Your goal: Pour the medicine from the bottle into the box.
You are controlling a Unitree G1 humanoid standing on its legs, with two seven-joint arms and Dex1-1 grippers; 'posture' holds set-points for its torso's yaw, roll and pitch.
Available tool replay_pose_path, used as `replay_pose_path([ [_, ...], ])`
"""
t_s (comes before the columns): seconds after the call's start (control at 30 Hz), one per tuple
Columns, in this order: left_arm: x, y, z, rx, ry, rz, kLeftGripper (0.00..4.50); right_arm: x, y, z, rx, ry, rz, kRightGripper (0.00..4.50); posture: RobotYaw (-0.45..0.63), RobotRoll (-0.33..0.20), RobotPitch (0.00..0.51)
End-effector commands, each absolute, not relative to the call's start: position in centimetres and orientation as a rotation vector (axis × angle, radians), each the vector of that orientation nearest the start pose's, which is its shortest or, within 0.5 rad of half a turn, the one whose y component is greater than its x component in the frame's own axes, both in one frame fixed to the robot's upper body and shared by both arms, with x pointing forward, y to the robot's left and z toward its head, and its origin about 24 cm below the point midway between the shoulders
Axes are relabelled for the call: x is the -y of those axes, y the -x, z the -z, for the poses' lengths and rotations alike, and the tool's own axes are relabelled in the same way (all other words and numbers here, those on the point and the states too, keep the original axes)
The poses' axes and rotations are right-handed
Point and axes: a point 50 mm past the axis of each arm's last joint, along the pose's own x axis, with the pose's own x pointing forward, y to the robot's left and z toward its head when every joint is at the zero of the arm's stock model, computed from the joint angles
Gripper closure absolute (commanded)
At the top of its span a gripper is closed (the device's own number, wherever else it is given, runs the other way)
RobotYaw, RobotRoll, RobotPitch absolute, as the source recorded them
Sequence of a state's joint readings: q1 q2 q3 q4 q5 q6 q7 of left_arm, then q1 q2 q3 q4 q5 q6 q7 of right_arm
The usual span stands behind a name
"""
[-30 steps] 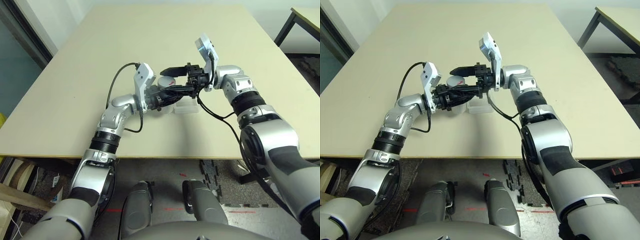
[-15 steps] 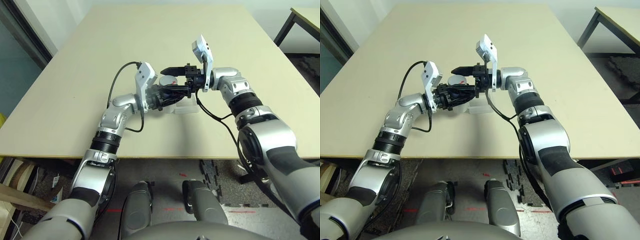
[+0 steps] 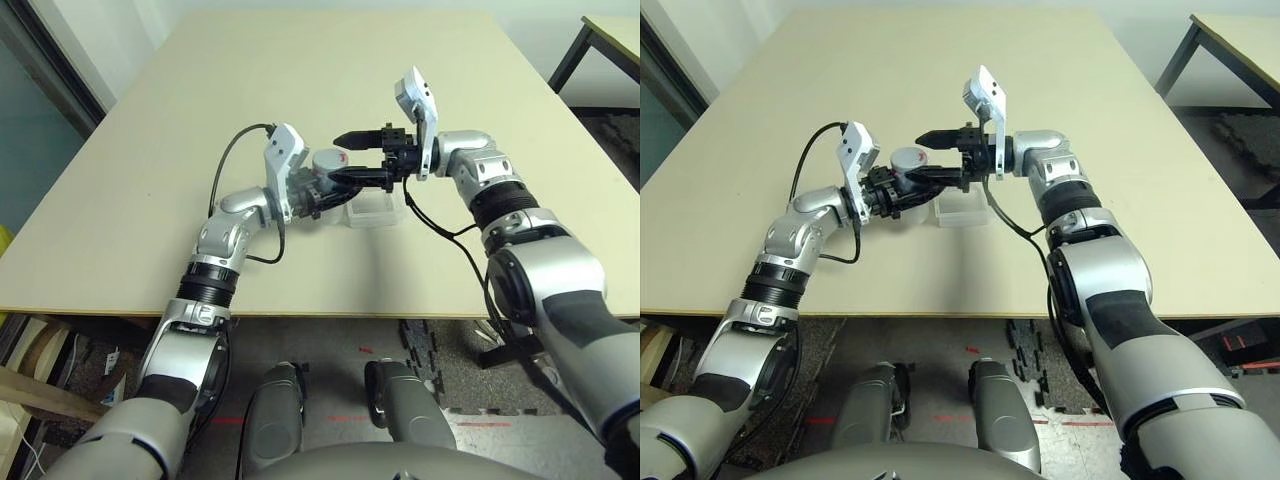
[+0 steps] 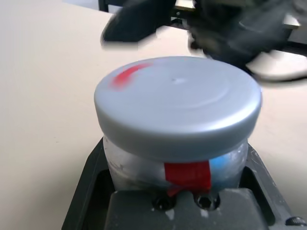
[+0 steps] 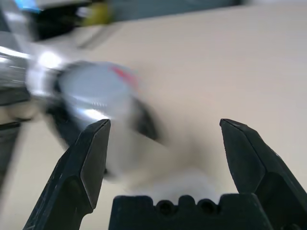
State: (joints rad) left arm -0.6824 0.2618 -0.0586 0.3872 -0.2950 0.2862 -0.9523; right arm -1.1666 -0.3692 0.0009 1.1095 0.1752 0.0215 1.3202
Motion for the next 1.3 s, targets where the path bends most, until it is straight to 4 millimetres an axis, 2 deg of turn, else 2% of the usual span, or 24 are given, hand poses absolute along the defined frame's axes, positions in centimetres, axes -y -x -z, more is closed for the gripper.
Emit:
replay_pose_path([
  [0.03,-10.9,-34.3,-13.7,-0.012,-0.011,1.12,1.85,15.1,-39.1,-19.0,-0.071,0.141,-1.221,0.0,-0.14,0.0,0.092],
  [0.17,-11.0,-34.4,-13.6,-0.013,-0.011,1.116,1.85,15.9,-39.0,-19.3,-0.072,0.141,-1.217,0.0,-0.14,0.0,0.091],
  [0.33,-11.0,-34.6,-13.6,-0.014,-0.013,1.112,1.85,15.8,-38.5,-19.7,-0.081,0.137,-1.316,0.0,-0.15,0.0,0.09],
  [0.57,-10.4,-34.7,-13.7,-0.009,-0.013,1.126,1.85,13.6,-37.8,-19.7,-0.062,0.112,-1.454,0.0,-0.16,0.0,0.089],
  [1.07,-8.8,-34.7,-13.9,0.01,0.002,1.16,1.85,9.2,-37.7,-19.1,-0.017,0.089,-1.49,0.0,-0.15,0.0,0.084],
  [1.3,-8.9,-34.5,-13.9,0.01,0.002,1.163,1.85,9.2,-38.2,-18.9,-0.03,0.099,-1.421,0.0,-0.15,0.0,0.083],
])
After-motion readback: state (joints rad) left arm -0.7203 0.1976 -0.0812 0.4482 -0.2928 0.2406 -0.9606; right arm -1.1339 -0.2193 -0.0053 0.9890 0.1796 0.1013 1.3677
